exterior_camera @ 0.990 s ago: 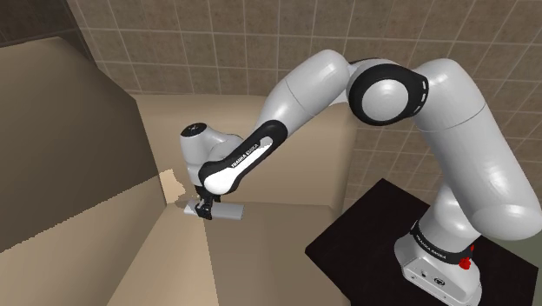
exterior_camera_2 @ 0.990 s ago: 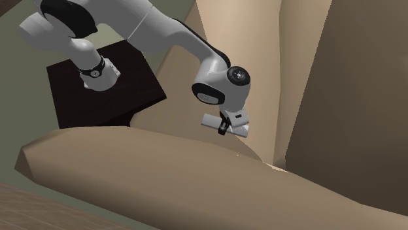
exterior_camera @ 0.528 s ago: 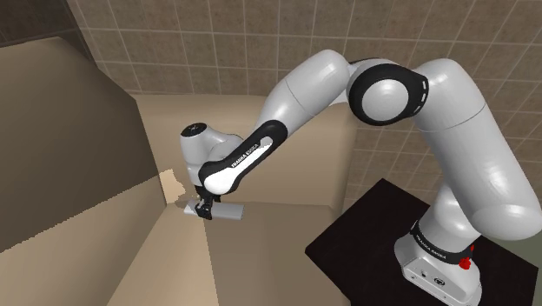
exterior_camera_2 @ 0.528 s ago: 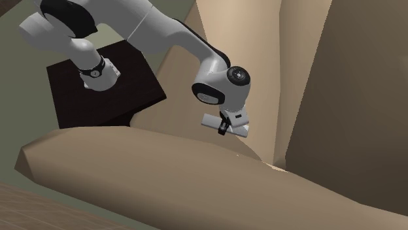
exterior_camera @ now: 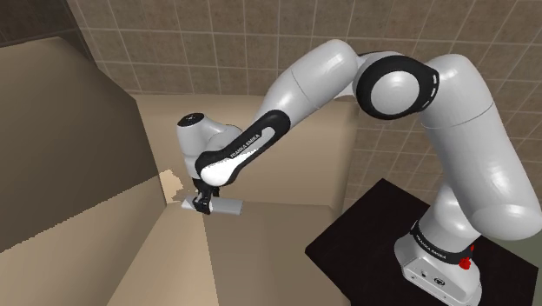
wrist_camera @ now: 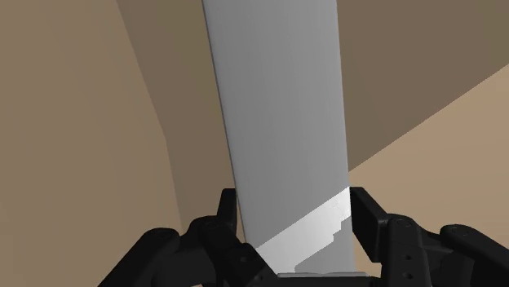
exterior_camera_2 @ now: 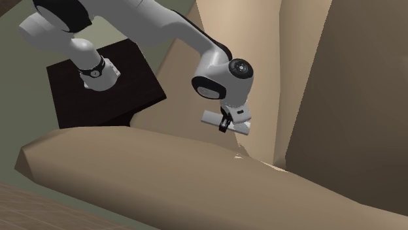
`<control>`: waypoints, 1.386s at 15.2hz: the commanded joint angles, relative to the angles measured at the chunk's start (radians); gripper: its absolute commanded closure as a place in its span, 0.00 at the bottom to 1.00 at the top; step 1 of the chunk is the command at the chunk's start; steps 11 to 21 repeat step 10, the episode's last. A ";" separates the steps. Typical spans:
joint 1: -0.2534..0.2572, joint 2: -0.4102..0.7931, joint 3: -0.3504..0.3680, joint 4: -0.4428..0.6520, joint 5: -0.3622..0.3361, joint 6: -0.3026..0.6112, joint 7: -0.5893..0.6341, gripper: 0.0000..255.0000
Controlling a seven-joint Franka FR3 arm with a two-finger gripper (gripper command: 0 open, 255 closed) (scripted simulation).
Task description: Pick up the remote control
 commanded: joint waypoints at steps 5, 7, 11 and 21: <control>-0.009 -0.055 0.011 -0.002 0.014 -0.052 -0.009 1.00; -0.011 -0.071 0.014 0.000 0.018 -0.070 -0.011 1.00; -0.012 -0.080 0.016 0.001 0.020 -0.080 -0.013 1.00; -0.012 -0.080 0.016 0.001 0.020 -0.080 -0.013 1.00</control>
